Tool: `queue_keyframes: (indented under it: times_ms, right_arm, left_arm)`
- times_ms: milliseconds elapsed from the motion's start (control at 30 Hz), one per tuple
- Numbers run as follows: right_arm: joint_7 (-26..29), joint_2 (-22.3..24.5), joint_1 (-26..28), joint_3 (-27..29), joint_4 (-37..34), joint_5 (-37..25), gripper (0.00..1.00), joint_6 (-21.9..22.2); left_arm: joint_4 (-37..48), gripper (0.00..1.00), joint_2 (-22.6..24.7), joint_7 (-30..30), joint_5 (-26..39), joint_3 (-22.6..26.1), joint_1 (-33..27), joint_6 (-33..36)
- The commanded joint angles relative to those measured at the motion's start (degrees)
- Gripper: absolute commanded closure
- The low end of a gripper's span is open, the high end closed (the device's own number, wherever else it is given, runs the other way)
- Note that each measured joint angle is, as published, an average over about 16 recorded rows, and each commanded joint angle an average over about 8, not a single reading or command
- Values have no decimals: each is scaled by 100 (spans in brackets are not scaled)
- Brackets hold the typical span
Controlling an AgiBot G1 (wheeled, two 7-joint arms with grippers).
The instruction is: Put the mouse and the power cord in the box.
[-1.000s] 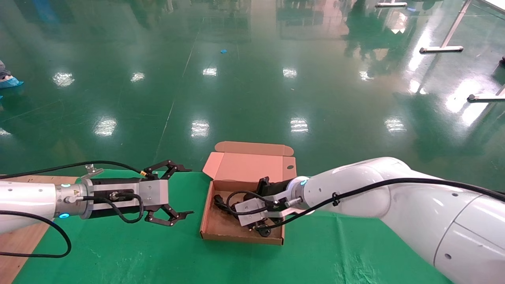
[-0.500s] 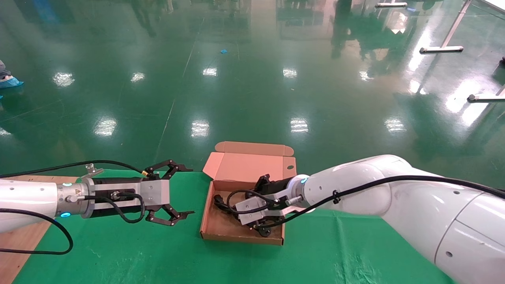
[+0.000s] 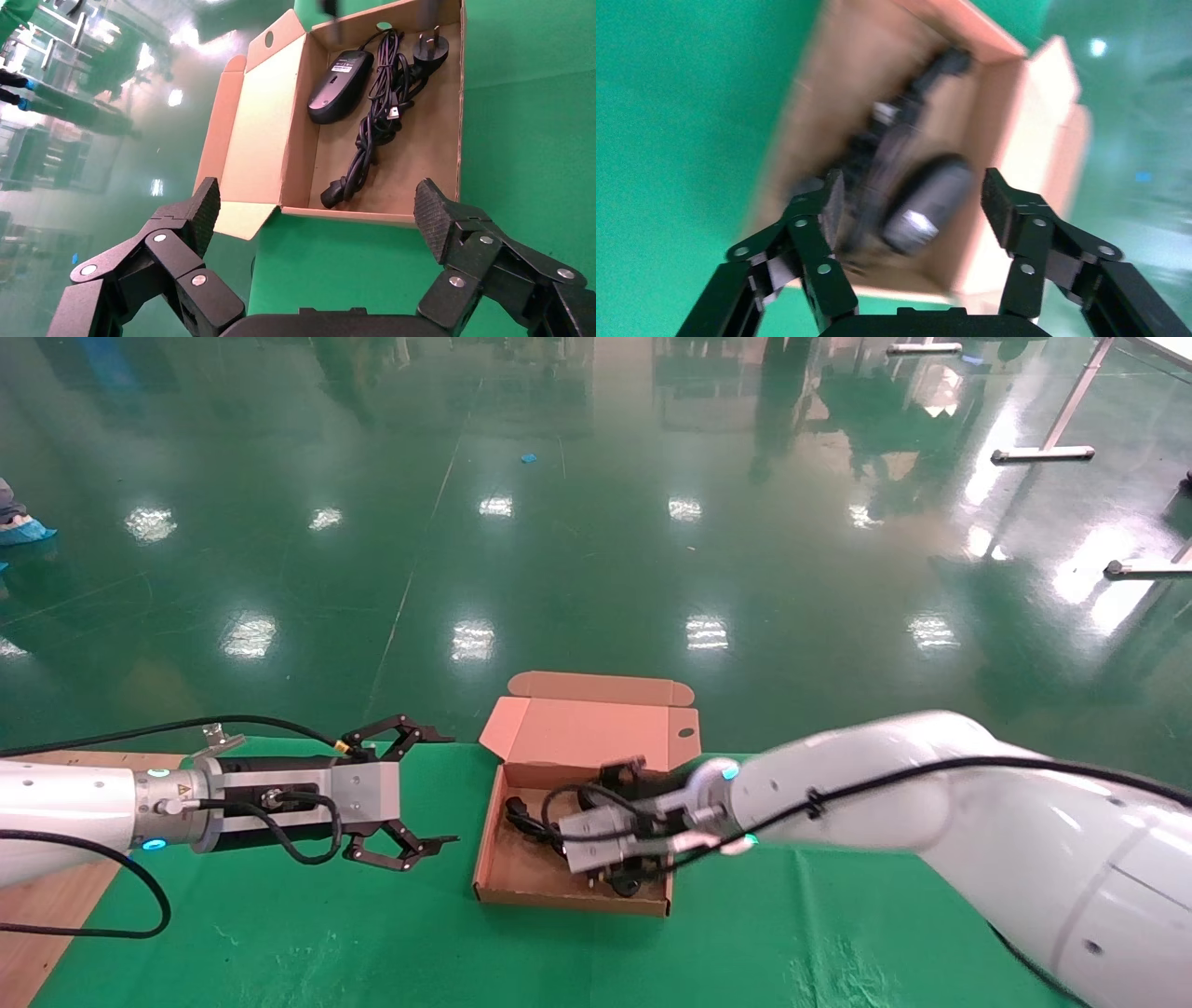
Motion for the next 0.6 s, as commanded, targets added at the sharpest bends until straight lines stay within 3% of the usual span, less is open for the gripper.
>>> queue_keyframes:
  times_ms: [33,600]
  right_arm:
    - [38,114,-96,187,86,129,0,-128]
    - [447,1352,-1131,2228,1029,1534,0,-1533]
  left_arm:
    - [4,0,0,-1,-1,-2,1,2]
    - [-1749,0,-674,-1790,-339,-1112,849,479]
